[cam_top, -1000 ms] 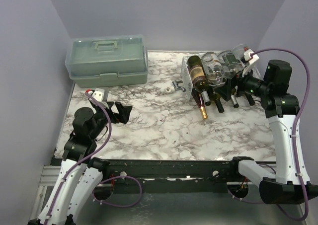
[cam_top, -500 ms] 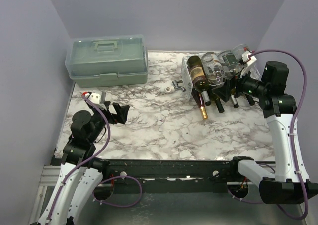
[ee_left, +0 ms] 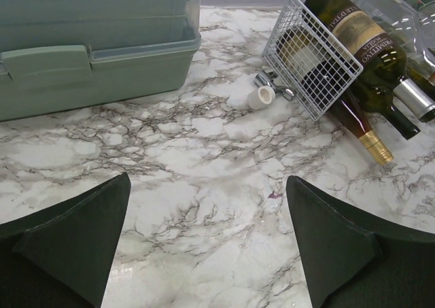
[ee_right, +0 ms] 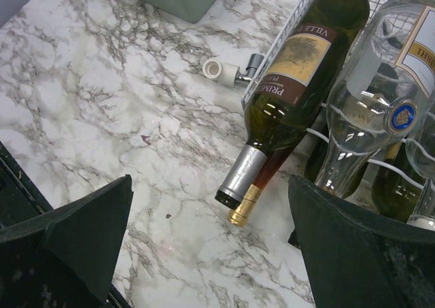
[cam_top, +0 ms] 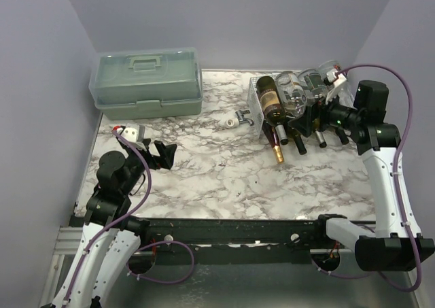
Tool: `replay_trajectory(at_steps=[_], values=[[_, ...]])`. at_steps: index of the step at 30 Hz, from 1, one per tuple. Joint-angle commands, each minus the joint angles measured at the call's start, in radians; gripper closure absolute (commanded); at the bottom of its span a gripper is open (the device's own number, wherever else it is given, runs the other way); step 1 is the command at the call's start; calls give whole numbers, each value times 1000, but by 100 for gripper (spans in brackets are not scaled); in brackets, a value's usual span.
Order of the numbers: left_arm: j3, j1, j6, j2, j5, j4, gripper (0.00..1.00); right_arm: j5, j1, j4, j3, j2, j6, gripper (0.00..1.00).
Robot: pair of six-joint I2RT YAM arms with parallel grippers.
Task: Take the wine bottle off the wine rack
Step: Pick up the wine bottle from the wine rack.
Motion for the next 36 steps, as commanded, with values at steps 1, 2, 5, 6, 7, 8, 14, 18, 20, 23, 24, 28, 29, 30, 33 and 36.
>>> replay_trajectory(at_steps=[1, 2, 5, 6, 7, 8, 14, 18, 20, 23, 24, 28, 29, 30, 33, 36], values=[[-15, -2, 19, -5, -40, 10, 1, 30, -3, 39, -8, 23, 21, 0], [-15, -2, 20, -4, -44, 11, 1, 38, -3, 44, -10, 30, 32, 0], [-15, -2, 22, 2, -48, 9, 1, 82, 18, 68, -38, 45, 63, 0], [-15, -2, 22, 3, -48, 10, 1, 107, 26, 78, -55, 50, 75, 0], [-15, -2, 23, 4, -48, 10, 1, 125, 43, 87, -66, 56, 83, 0], [-15, -2, 22, 7, -47, 10, 1, 140, 57, 95, -78, 63, 91, 0], [-16, -2, 26, 12, -51, 10, 1, 260, 125, 147, -127, 110, 122, 1], [-17, -2, 27, 14, -50, 10, 1, 361, 193, 185, -148, 151, 142, 4], [-17, -2, 29, 13, -52, 10, 1, 416, 212, 221, -160, 168, 167, 6], [-16, -2, 30, 14, -57, 9, 1, 507, 239, 273, -169, 193, 206, 8], [-17, -2, 31, 14, -59, 9, 1, 544, 252, 286, -169, 202, 214, 8], [-17, -2, 32, 14, -59, 10, 1, 581, 272, 314, -169, 238, 256, 9], [-16, -2, 32, 16, -58, 9, 1, 581, 277, 321, -171, 247, 259, 10], [-15, -2, 33, 17, -58, 10, 1, 582, 280, 327, -172, 256, 263, 12], [-15, -2, 35, 20, -56, 10, 1, 589, 290, 334, -170, 277, 270, 16], [-14, -2, 36, 20, -57, 10, 1, 603, 296, 338, -178, 292, 272, 21]])
